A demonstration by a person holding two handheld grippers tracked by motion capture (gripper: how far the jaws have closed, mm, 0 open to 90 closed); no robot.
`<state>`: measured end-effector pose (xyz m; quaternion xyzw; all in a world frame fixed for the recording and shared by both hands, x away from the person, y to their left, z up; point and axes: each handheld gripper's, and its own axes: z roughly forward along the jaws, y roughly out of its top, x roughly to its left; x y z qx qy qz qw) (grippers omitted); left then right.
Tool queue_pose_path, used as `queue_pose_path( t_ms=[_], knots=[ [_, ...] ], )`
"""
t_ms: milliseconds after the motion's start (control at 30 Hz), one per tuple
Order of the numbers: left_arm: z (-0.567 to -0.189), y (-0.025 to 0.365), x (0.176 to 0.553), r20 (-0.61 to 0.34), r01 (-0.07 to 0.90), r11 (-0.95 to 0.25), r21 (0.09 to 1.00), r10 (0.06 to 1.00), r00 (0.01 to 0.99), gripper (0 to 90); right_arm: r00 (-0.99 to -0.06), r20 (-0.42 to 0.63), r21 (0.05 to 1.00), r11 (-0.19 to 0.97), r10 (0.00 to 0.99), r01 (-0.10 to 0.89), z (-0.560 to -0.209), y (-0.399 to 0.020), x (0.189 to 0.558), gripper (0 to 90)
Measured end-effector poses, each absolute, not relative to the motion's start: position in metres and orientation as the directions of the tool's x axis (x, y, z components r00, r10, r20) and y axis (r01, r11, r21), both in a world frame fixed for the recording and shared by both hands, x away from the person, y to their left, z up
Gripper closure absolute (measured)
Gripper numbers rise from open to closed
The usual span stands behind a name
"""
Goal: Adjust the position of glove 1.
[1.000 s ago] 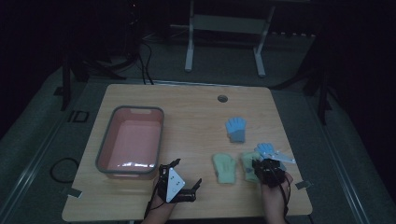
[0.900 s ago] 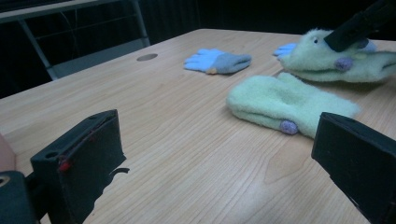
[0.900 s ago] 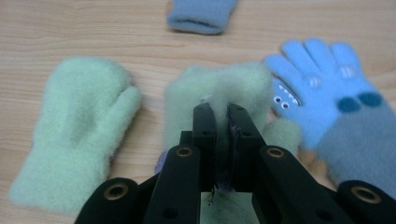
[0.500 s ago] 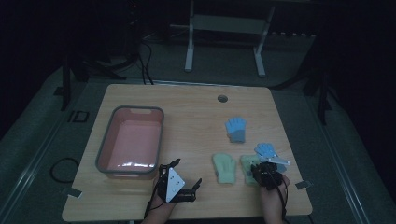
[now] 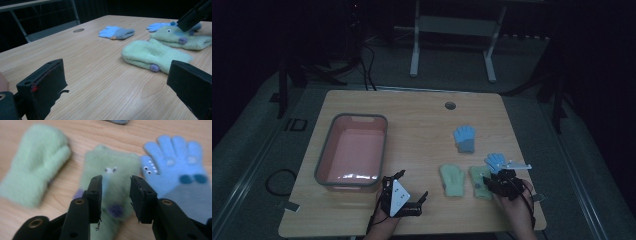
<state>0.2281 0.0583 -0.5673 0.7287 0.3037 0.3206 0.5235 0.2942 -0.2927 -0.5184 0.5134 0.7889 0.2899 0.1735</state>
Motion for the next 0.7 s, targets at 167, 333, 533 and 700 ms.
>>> queue_pose_path(
  t_ms=[167, 333, 533, 700],
  knots=[
    [-0.567, 0.058, 0.228, 0.15, 0.105, -0.266, 0.958, 0.78, 0.608, 2.2, -0.528, -0.029, 0.634, 0.424, 0.849, 0.647, -0.509, -0.296, 0.297, 61.4],
    [-0.567, 0.058, 0.228, 0.152, 0.106, -0.269, 0.957, 0.78, 0.607, 2.2, -0.547, -0.015, 0.651, 0.424, 0.837, 0.63, -0.511, -0.293, 0.297, 60.6],
    [-0.567, 0.058, 0.228, 0.154, 0.104, -0.271, 0.957, 0.778, 0.609, 2.2, -0.526, -0.068, 0.618, 0.45, 0.847, 0.644, -0.532, -0.285, 0.298, 58.4],
    [-0.567, 0.057, 0.228, 0.158, 0.104, -0.277, 0.955, 0.775, 0.612, 2.2, -0.529, -0.029, 0.634, 0.424, 0.848, 0.646, -0.54, -0.288, 0.296, 74.3]
  ],
)
